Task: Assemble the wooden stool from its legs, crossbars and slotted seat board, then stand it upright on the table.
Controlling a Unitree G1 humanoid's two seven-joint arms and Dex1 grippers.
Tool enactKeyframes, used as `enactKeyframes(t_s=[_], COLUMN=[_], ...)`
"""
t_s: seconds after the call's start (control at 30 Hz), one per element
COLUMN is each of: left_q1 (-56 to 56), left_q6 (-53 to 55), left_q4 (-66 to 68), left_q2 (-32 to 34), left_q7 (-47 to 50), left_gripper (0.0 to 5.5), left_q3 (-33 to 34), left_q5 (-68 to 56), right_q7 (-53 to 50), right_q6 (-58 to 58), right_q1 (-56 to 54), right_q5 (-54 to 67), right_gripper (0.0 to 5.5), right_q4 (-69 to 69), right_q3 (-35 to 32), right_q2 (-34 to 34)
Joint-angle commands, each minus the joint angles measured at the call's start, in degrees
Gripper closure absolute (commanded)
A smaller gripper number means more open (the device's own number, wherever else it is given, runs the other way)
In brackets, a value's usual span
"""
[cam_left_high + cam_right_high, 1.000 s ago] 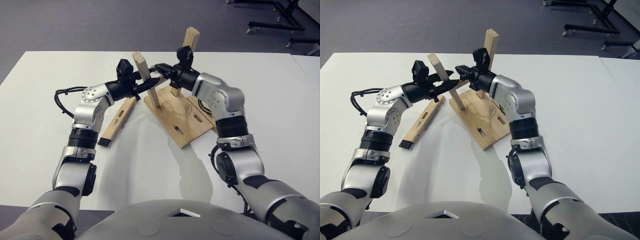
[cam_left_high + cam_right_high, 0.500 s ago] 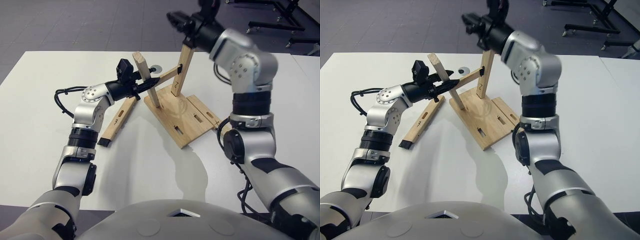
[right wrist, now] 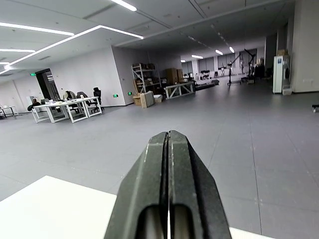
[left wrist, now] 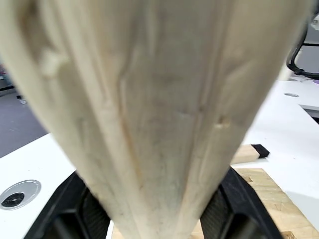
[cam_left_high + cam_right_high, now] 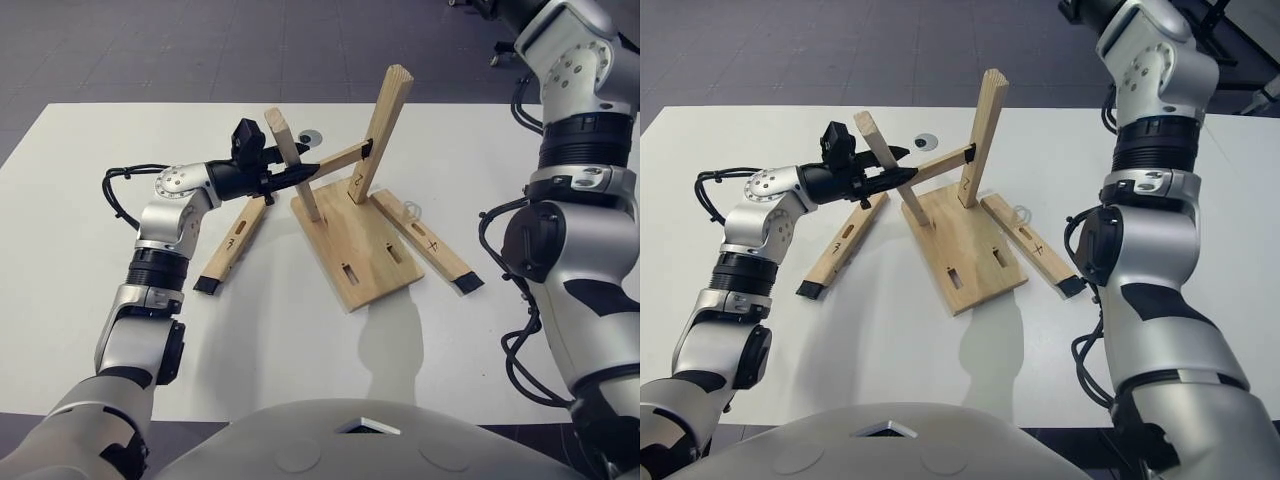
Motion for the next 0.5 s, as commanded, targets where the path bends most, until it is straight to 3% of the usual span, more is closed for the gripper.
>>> enactKeyframes(t_s=[0.03,0.5], left_q1=[0.4,0.3], left_q6=[1.7,3.7], left_q4=[0.6,-2.9], left_q2=[3.1,3.2], left_q7=[-4.8,-1.6], left_gripper=[3.41,3.41], left_q3=[-2.5,-4.4], left_q5=[2.0,3.4], right_q7=[0.7,-12.4], right_q6=[-0.6,-1.6], right_q1=[4.7,17.2], right_q5=[-1.4,-4.0], right_gripper=[5.47,5.47], right_q4=[0.4,0.5], right_q3=[1.0,-0.2], right_q2=[0.1,4.5])
